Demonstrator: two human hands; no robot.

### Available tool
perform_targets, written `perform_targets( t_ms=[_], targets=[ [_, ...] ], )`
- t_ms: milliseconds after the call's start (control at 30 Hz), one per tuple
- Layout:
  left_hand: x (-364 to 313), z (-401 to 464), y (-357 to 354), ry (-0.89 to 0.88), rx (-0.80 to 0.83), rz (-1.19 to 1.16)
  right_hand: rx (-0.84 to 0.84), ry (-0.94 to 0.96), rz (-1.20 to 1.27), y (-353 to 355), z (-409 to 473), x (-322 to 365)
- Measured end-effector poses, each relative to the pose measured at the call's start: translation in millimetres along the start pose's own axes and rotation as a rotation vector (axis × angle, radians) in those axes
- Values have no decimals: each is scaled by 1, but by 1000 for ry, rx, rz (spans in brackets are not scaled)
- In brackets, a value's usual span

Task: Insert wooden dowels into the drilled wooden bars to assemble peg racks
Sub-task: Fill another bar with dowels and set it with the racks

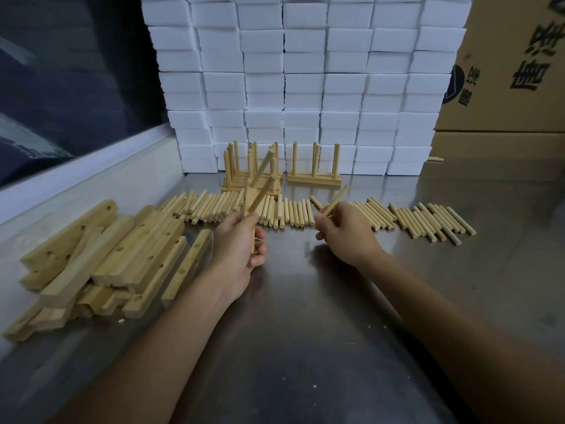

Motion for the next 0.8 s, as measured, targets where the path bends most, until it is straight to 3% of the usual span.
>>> perform_targets(
  t_ms=[233, 433, 567, 700, 800],
  targets=[
    [1, 0, 0, 13, -8, -1, 17, -77, 361, 5, -3, -7],
    [3, 3, 1, 17, 6, 4, -11, -98, 417, 7, -4, -8],
    [3, 5, 0, 28, 36, -42, 11, -220, 586, 4, -2, -11],
    [4, 6, -2, 42, 66, -80, -1, -202, 510, 2, -3, -11],
    [4, 5, -3, 42, 71, -78, 1, -260, 610, -1, -3, -14]
  ],
)
Point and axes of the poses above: each hand's wrist, its own z-axis towards the middle knuckle, its own y-axis out of the back of the hand, x = y × z, the point moved 8 cm from there along z, towards the middle knuckle, and after that the axes turned 10 degrees about z, right-handed, at the moved point
